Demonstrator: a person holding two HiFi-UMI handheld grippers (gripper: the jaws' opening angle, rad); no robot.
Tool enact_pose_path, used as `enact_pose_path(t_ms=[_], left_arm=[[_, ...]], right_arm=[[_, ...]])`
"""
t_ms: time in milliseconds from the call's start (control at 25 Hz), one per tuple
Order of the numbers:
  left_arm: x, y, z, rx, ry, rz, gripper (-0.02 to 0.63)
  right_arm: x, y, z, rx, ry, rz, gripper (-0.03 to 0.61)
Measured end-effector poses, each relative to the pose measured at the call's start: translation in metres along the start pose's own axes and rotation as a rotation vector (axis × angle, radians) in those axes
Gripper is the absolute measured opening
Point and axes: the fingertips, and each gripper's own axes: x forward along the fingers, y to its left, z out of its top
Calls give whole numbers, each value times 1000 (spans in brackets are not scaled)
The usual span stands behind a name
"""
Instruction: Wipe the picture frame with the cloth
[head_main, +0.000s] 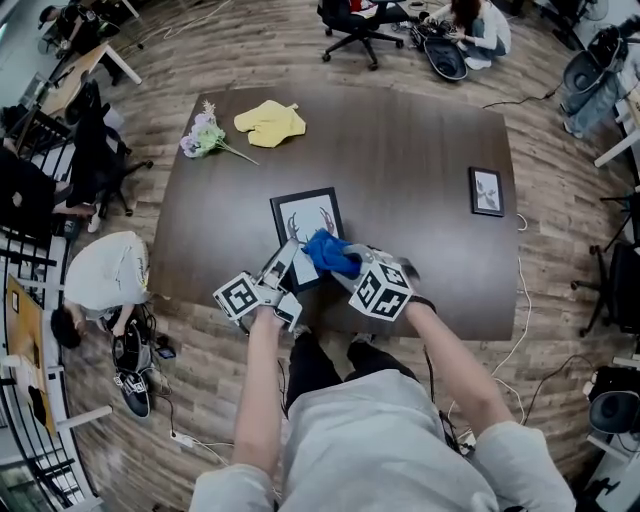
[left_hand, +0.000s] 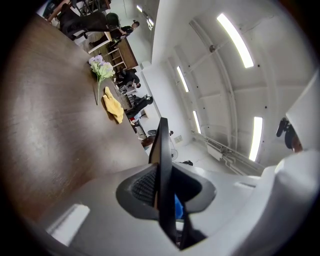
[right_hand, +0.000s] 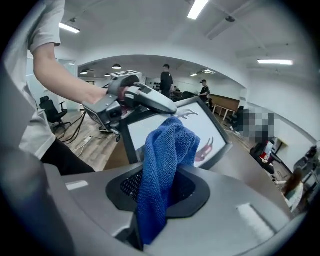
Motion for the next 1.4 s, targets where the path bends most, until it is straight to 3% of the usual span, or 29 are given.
enact_pose_path(t_ms=[400, 640, 920, 1080, 1240, 1400], left_arm=[[6, -10, -16, 10, 62, -38, 118], [11, -18, -29, 12, 148, -73, 118], [17, -20, -57, 34, 235, -57, 117], [13, -12, -59, 57, 260, -27, 117], [8, -7, -49, 45, 230, -23, 117], [14, -10, -49, 54, 241, -29, 117]], right_arm=[[-10, -55, 7, 88, -17, -174, 83], [-16, -94, 44, 125, -75, -291, 83], [-12, -74, 85, 0, -124, -228, 83], [-8, -49, 81, -87, -118, -110, 83], [-7, -36, 63, -125, -80, -31, 81], [-9, -50, 39, -104, -49, -95, 81]])
